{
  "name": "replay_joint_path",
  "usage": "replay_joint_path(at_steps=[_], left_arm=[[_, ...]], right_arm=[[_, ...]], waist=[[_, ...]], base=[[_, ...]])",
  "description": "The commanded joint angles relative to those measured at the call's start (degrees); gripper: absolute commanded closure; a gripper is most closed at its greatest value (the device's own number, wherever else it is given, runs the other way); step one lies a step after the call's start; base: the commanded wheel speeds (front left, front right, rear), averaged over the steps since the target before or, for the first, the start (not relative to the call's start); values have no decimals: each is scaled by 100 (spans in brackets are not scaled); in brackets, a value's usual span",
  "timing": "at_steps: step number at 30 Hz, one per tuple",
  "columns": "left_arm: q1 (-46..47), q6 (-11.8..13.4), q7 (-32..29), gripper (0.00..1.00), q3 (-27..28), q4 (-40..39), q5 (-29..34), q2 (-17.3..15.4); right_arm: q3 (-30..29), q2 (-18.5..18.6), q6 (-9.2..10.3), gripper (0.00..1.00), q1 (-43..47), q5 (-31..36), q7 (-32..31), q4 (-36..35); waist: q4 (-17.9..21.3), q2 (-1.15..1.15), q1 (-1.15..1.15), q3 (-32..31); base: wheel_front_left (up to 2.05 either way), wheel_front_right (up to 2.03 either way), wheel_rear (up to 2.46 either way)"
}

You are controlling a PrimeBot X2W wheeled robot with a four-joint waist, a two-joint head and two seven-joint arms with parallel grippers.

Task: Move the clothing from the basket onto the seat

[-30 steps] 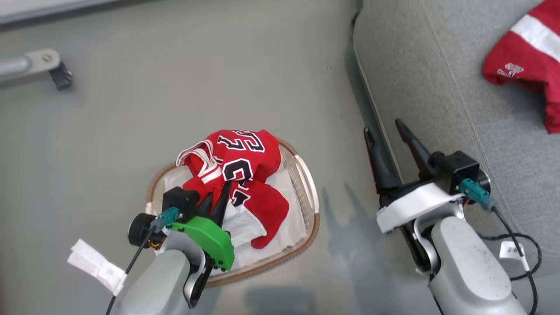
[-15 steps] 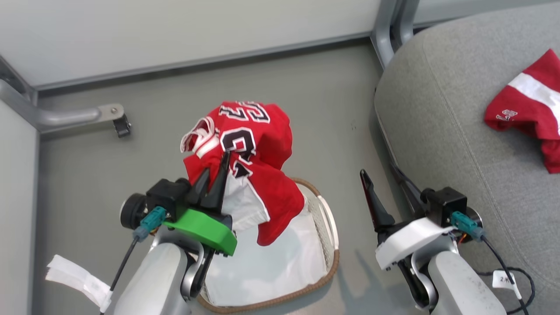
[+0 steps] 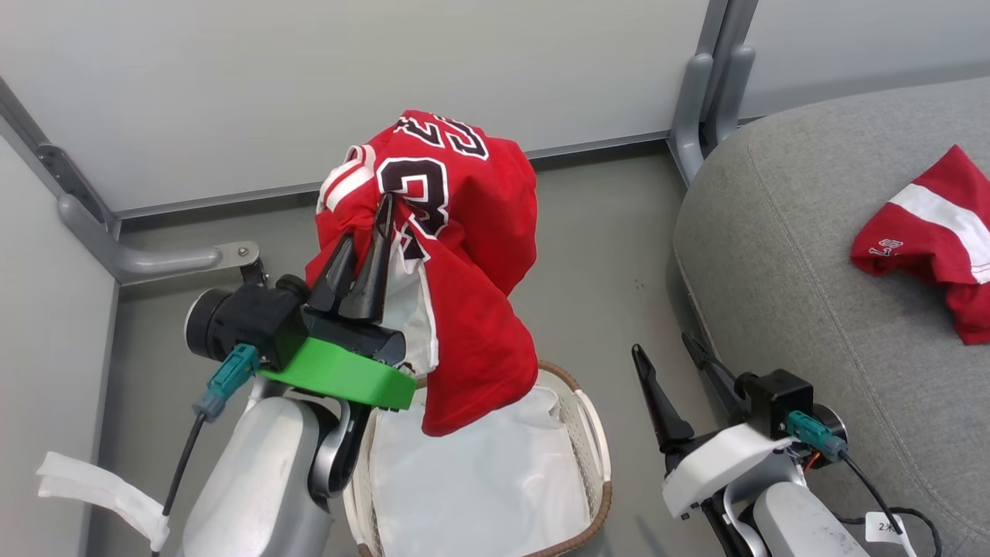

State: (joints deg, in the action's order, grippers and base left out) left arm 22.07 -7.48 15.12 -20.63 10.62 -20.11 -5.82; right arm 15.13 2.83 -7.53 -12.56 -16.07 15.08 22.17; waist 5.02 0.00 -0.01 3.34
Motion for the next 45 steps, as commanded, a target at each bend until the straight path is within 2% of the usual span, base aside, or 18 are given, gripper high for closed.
replay_joint_path(at_steps=[1, 9, 14, 19, 30, 45], left_arm=[[95, -1, 4, 100, 9, -29, 60, 25], [-17, -1, 4, 100, -11, -20, 112, 56], [24, -1, 4, 100, -89, 5, 91, 107], [70, -1, 4, 100, -208, 39, 14, 167], [153, -1, 4, 100, -479, 17, -71, 232], [356, -1, 4, 100, -981, -149, -197, 266]], right_arm=[[10, 25, 8, 0, 64, 30, 12, 12], [568, 23, 8, 0, -288, -234, 12, -445], [1316, 24, 8, 0, -884, -598, 11, -936], [1851, 26, 7, 0, -1438, -781, 12, -1065], [2333, 24, 8, 0, -1783, -722, 12, -439], [2678, 24, 7, 0, -2135, -770, 12, 455]], waist=[[8, 0, 1, -4], [57, 0, 1, 40], [2, 0, 1, 102], [-104, 0, 1, 145], [-272, 0, 1, 254], [-502, 0, 1, 227]], base=[[0, 0, 0], [0, 0, 0], [0, 0, 0], [0, 0, 0], [0, 0, 0], [0, 0, 0]])
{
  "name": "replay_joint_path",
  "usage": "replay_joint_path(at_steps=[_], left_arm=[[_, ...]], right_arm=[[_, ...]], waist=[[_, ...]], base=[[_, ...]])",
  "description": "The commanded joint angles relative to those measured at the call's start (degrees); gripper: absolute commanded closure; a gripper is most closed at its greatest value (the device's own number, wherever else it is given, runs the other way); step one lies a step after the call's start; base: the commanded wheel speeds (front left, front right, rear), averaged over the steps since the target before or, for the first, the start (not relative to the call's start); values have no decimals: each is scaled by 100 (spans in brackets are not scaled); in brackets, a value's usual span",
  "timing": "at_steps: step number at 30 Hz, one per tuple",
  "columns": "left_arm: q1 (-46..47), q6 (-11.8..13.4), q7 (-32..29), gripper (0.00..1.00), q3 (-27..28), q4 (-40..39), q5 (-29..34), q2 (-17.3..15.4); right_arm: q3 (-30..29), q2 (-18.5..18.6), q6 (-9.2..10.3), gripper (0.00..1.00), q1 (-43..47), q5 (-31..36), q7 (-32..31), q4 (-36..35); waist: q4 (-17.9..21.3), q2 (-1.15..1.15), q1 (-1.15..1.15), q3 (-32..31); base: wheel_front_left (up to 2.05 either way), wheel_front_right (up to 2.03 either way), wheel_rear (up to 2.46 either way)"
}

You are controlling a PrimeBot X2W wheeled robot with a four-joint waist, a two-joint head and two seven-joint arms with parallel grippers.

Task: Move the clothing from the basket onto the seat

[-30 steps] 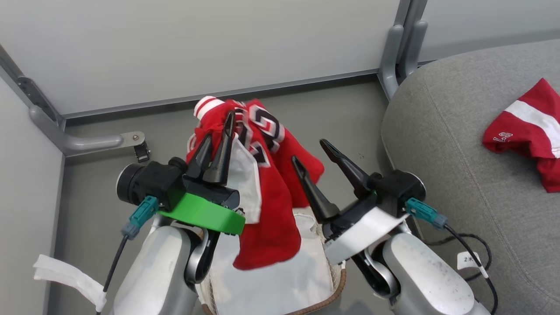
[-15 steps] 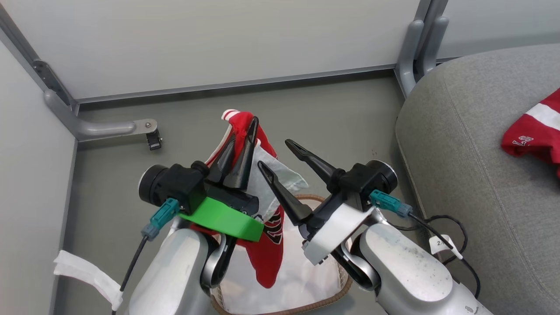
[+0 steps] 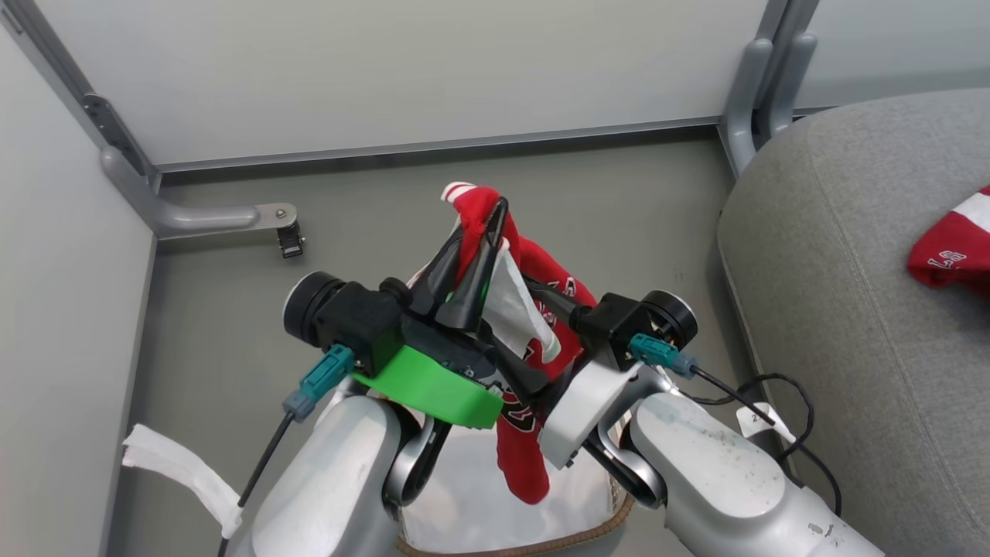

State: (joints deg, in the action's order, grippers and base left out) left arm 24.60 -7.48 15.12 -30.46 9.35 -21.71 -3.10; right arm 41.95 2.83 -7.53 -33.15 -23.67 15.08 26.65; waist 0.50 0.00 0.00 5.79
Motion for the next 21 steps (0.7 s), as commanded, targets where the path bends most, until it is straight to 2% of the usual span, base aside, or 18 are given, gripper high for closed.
replay_joint_path(at_steps=[1, 14, 15, 16, 17, 18, 21], left_arm=[[115, -1, 4, 100, -46, -35, -56, -1], [368, -1, 4, 100, -446, -232, -300, 17], [376, -1, 4, 100, -465, -242, -323, 17], [381, -1, 4, 100, -479, -257, -361, 17], [387, -1, 4, 100, -490, -267, -393, 17], [400, -1, 4, 100, -501, -276, -413, 17], [425, -1, 4, 100, -509, -284, -458, 18]], right_arm=[[2, 25, 8, 0, -95, -19, 12, 81], [42, 24, 8, 0, -50, -187, 12, 803], [73, 24, 8, 4, -64, -199, 11, 841], [94, 23, 8, 39, -97, -220, 12, 869], [103, 24, 8, 66, -127, -229, 12, 896], [109, 26, 8, 100, -147, -272, 12, 941], [111, 23, 8, 100, -172, -328, 12, 1002]], waist=[[-84, 0, 0, -27], [-436, 0, 0, -14], [-456, 0, 0, -10], [-475, 0, 0, -6], [-488, 0, 0, -1], [-502, 0, 0, 6], [-520, 0, 0, 29]], base=[[0, 0, 0], [0, 0, 0], [0, 0, 0], [0, 0, 0], [0, 0, 0], [0, 0, 0], [0, 0, 0]])
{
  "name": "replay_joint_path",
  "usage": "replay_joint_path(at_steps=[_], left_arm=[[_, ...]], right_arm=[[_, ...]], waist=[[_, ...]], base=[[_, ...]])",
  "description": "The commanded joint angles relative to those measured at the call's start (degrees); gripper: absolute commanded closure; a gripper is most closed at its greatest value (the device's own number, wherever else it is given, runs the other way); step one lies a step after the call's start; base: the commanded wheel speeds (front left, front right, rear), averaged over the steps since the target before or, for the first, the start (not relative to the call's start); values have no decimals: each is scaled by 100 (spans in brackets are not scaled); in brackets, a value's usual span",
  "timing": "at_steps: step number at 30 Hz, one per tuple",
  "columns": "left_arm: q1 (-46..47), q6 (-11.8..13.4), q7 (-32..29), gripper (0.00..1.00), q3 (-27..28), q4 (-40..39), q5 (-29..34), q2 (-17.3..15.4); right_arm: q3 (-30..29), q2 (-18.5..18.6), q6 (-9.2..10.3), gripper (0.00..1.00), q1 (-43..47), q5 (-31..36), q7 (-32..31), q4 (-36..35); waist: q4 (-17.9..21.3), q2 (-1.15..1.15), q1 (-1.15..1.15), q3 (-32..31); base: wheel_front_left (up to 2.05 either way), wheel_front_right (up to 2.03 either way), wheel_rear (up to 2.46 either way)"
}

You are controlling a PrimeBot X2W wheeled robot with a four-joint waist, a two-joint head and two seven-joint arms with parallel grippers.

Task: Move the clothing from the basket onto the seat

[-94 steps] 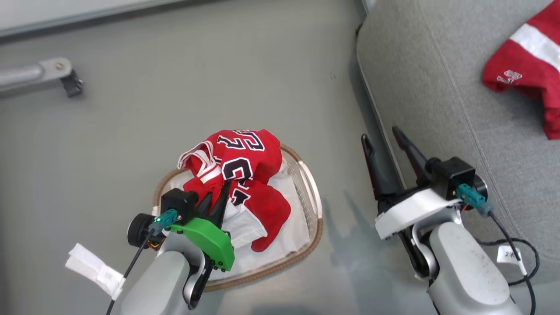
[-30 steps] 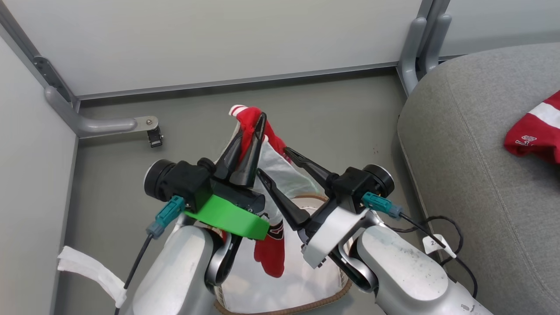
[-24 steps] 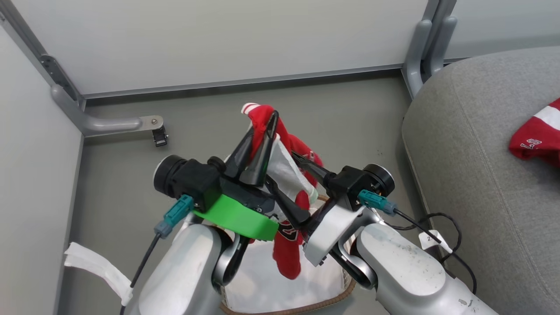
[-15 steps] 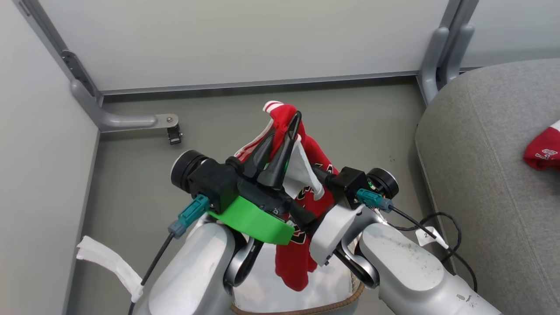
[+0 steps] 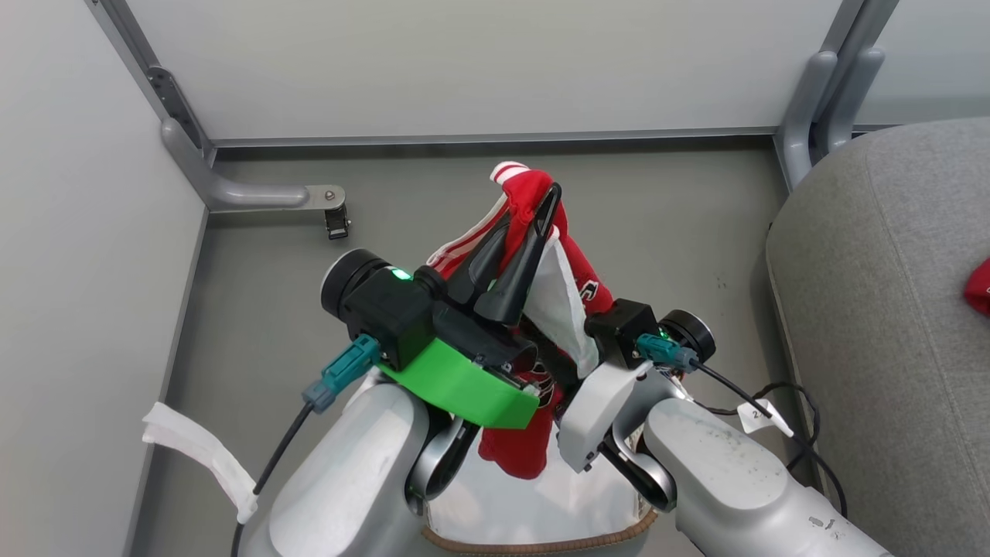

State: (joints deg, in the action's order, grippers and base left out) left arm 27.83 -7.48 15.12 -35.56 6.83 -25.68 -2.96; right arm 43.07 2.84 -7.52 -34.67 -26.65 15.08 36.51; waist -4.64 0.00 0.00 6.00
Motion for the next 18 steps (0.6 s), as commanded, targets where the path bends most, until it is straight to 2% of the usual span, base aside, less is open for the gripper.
replay_joint_path(at_steps=[1, 12, 18], left_arm=[[104, -1, 4, 100, 29, -32, -68, 4], [17, 1, 4, 100, 433, 84, 42, 3], [-91, 1, 3, 100, 550, 243, 167, 0]], right_arm=[[-11, 23, 7, 100, -24, -37, 12, 31], [-84, 24, 6, 100, 16, 51, 12, -44], [-214, 25, 7, 100, 117, 14, 12, -283]], waist=[[-4, 0, 0, 18], [213, 0, 0, 85], [478, 0, 0, 113]], base=[[0, 0, 0], [0, 0, 0], [0, 0, 0]])
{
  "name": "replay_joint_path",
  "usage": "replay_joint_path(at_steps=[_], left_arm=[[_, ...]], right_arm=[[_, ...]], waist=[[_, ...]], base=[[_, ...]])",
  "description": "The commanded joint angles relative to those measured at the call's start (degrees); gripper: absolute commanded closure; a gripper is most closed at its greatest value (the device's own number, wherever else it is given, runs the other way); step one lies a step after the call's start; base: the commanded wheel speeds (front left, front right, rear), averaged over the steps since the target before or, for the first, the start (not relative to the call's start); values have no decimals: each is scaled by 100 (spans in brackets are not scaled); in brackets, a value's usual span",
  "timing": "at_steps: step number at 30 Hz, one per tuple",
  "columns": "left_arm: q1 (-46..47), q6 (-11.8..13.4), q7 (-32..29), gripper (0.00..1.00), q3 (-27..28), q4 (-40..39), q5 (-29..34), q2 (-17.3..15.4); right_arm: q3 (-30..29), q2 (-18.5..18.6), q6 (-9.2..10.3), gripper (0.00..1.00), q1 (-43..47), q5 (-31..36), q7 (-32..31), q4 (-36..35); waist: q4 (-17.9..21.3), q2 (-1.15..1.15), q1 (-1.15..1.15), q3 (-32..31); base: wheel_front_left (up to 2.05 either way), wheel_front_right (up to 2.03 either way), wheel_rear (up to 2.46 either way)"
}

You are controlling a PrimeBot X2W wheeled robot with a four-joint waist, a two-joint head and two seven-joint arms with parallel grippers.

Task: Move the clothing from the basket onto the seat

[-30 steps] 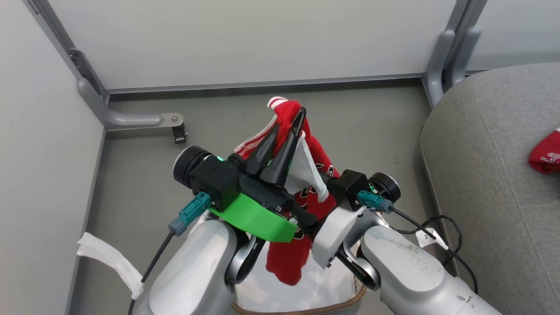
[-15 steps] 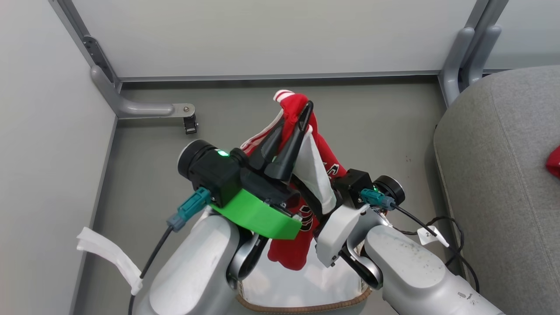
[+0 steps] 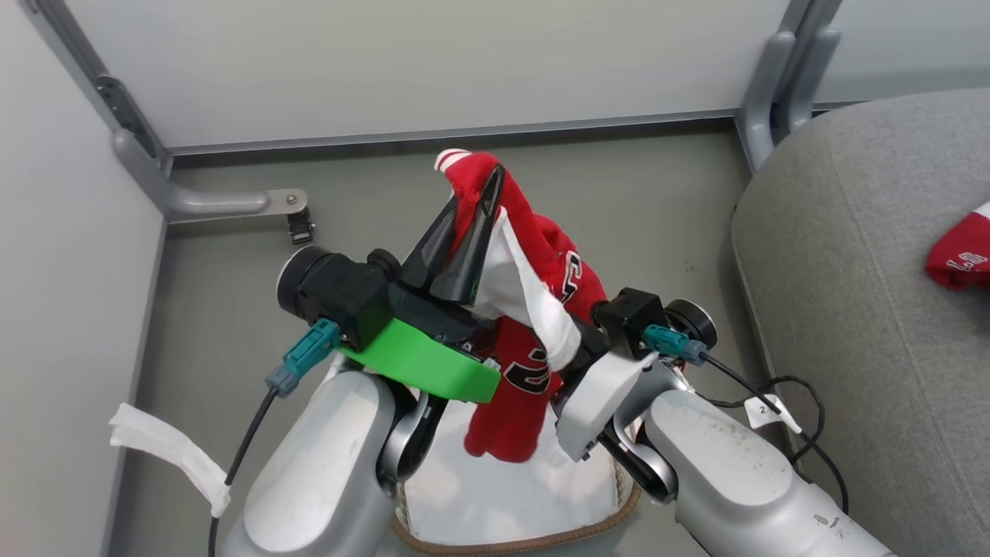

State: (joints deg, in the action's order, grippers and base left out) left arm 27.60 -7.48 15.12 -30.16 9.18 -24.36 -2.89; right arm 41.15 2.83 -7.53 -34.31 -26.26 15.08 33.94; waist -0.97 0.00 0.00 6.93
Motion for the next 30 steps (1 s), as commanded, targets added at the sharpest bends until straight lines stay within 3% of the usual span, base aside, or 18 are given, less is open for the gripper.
replay_joint_path(at_steps=[1, 2, 3, 20, 26, 30], left_arm=[[-93, 1, 4, 65, 69, 19, 55, -8], [-129, 1, 3, 9, 91, 83, 76, -9], [-159, 1, 3, 0, 158, 128, 131, -9], [-677, 1, 4, 0, 982, 644, 760, -57], [-788, 0, 4, 0, 1043, 694, 803, -114], [-714, 0, 3, 0, 879, 737, 767, -102]], right_arm=[[-71, 26, 8, 100, 113, -34, 12, -84], [-114, 25, 8, 100, 128, -24, 12, -131], [-157, 24, 8, 100, 144, 10, 12, -190], [-1127, 21, 8, 100, 587, 333, 12, -1034], [-1493, 18, 7, 100, 797, 380, 13, -1353], [-1856, 20, 7, 100, 1034, 440, 13, -1597]], waist=[[187, 0, 0, 31], [250, 0, 0, 42], [342, 0, 0, 53], [2279, 0, 0, 204], [2977, 0, 0, 278], [3174, 0, 0, 375]], base=[[0, 0, 0], [0, 0, 0], [0, 0, 0], [0, 0, 0], [0, 0, 0], [0, 0, 0]])
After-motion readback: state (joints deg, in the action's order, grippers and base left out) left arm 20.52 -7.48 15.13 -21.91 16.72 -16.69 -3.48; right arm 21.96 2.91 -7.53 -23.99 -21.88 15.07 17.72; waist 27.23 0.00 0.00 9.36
